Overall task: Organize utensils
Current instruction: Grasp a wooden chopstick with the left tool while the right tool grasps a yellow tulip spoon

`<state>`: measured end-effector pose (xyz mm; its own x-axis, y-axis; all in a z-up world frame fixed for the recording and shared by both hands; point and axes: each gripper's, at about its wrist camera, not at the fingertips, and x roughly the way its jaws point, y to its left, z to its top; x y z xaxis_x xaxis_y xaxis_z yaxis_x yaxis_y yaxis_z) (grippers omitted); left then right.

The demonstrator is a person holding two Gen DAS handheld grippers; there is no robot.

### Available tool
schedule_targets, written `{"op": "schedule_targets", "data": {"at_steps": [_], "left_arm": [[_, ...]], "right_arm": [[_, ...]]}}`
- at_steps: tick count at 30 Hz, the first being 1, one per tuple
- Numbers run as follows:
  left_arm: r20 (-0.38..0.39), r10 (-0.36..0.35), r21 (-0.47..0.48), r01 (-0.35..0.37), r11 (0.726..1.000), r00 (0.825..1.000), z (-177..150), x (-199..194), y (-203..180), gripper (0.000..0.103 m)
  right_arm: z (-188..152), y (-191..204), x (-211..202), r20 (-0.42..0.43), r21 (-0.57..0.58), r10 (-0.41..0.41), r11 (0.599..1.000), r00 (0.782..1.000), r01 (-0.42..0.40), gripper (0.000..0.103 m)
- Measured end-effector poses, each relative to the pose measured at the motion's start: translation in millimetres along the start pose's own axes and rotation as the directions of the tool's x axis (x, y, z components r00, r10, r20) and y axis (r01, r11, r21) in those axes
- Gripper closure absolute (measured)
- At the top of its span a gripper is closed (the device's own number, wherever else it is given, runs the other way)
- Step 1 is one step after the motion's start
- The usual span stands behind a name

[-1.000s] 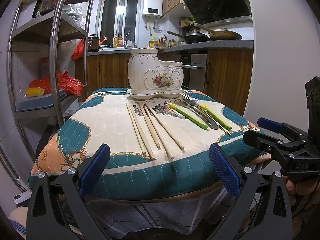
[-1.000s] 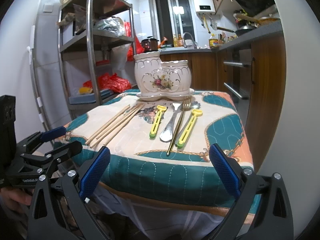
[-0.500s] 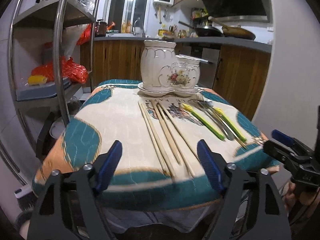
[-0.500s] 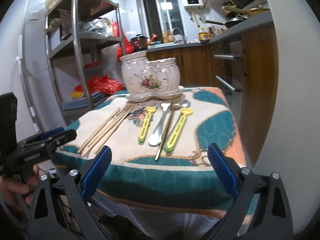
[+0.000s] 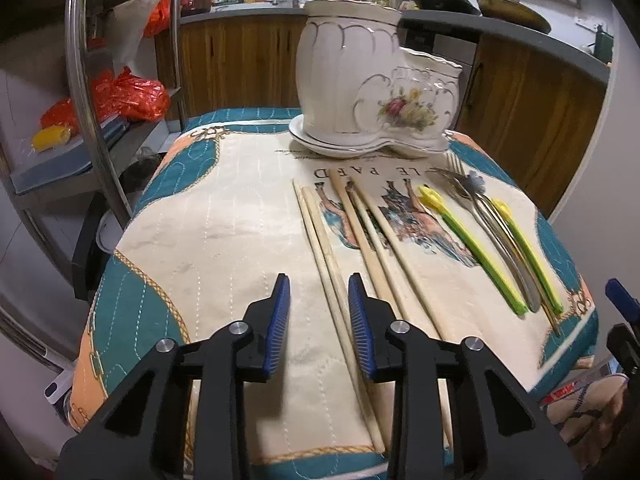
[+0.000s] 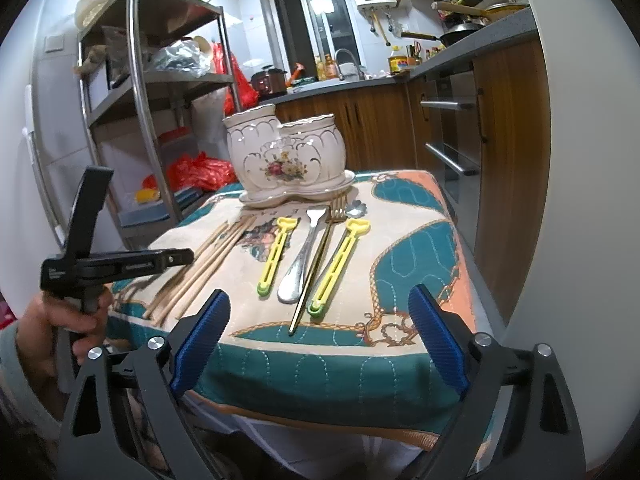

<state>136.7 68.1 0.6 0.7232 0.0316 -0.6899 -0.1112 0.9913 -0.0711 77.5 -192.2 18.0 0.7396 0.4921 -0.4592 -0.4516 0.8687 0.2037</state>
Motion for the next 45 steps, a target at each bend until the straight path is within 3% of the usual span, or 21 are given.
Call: {"op": "schedule_targets", "data": {"at_steps": [6,18,20,21,22,24,29,35,45], "left_arm": [[0.017,-0.034,-0.053,0.035,0.998,0.999,4.3,-4.9,11.4,0.074],[-0.047,-0.016,-0.015,0.015,1.000,0.999,18.9,14.0,8.3,0.074],[-0.057,-0.010,-0.006,0.010,1.000,0.998,21.8,16.4,7.2,0.074],[-0.062,-0.008,-0.004,0.008,1.000,0.998,24.1,18.1,7.0,0.074],[-0.066,-0.007,-0.004,0.007,1.000,0.998,24.9,18.7,7.5,0.074],[-0.072,-0.005,-0.005,0.005,1.000,0.997,27.6,20.9,9.1,0.074],[-0.087,-0.013,-0.034,0.010,0.999,0.996,29.5,24.4,21.0,0.075],[-0.101,-0.006,-0.031,0.003,1.000,0.995,32.5,24.0,25.0,0.075],[-0.132,0.011,0.001,-0.011,1.000,0.991,35.2,23.5,32.4,0.075]], "right_arm": [[1.8,-0.1,-0.1,0.000,0.004,0.002,1.000,1.000,-0.002,0.014],[10.5,3.0,6.3,-0.027,-0.028,-0.009,1.000,1.000,0.008,0.015],[18.0,2.7,12.0,-0.049,-0.044,-0.018,0.999,0.999,0.015,0.018],[24.4,2.0,17.2,-0.070,-0.051,-0.019,0.999,0.997,0.015,0.026],[28.7,0.8,21.8,-0.089,-0.053,-0.020,0.998,0.996,0.015,0.041],[39.9,-3.5,36.5,-0.145,-0.051,-0.023,0.999,0.989,0.016,0.052],[59.5,-11.2,68.1,-0.236,-0.047,-0.022,0.999,0.971,0.012,0.054],[70.6,-24.2,117.2,-0.371,-0.031,-0.059,0.998,0.927,0.051,0.078],[70.5,-18.9,130.4,-0.448,-0.023,-0.028,1.000,0.894,0.020,0.079]]}}
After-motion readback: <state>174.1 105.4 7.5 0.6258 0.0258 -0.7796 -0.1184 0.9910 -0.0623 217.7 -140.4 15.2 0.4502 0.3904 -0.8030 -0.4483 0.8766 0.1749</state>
